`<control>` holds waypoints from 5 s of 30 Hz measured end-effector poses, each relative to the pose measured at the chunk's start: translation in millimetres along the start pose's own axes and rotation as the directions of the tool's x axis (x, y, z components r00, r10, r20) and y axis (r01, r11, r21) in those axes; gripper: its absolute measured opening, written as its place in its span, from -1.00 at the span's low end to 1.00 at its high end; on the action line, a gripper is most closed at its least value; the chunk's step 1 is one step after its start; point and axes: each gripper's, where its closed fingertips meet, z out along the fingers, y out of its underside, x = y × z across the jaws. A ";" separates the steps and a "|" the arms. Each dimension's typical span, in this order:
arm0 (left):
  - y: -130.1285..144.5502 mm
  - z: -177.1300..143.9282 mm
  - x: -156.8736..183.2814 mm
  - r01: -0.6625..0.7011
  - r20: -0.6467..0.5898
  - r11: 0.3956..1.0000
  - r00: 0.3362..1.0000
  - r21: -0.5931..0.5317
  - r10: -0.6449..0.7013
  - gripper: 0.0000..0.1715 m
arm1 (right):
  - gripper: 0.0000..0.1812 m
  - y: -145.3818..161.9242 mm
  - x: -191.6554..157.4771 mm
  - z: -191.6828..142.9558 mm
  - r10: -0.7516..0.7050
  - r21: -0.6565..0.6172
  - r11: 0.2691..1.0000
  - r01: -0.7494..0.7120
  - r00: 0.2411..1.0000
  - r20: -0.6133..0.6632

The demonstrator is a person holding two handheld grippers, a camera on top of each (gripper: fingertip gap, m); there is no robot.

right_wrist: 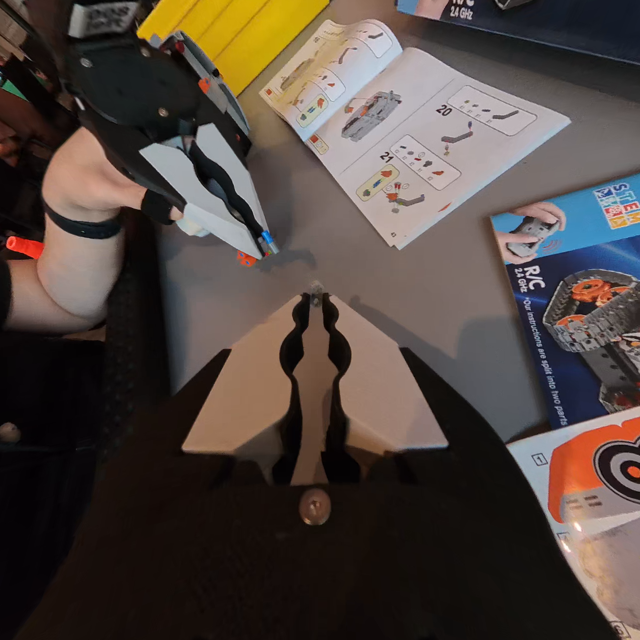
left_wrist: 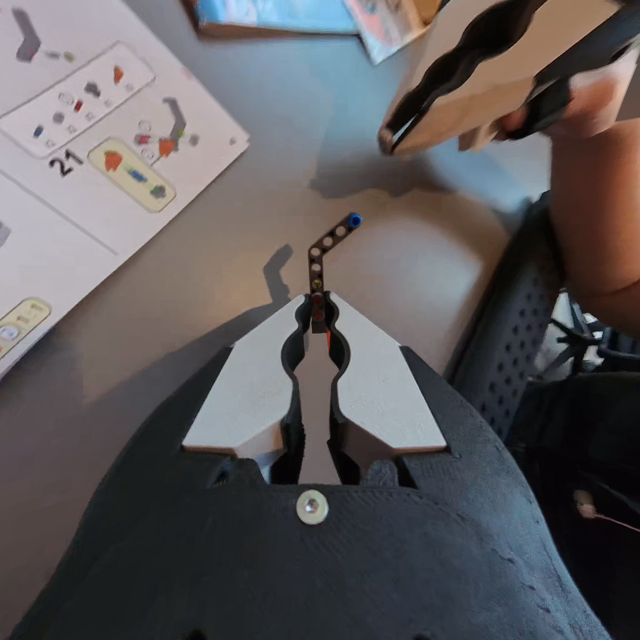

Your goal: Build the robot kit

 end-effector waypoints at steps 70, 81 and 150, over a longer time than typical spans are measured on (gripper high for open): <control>-92.2 -97.3 72.0 -0.062 -0.177 0.576 0.920 0.815 0.349 -0.95 | -0.92 -51.1 99.9 -148.7 -0.056 0.055 0.933 0.355 0.295 -0.954; -94.4 -96.3 63.9 0.114 -0.356 0.620 0.892 0.776 0.280 -0.95 | -0.92 -76.9 -0.3 -55.4 0.043 0.548 0.836 0.033 0.991 -0.126; -83.5 -64.6 60.9 0.279 -0.571 0.728 0.800 0.626 0.186 -0.94 | -0.93 -71.5 -70.8 -4.4 0.040 0.443 0.858 -0.259 0.894 0.446</control>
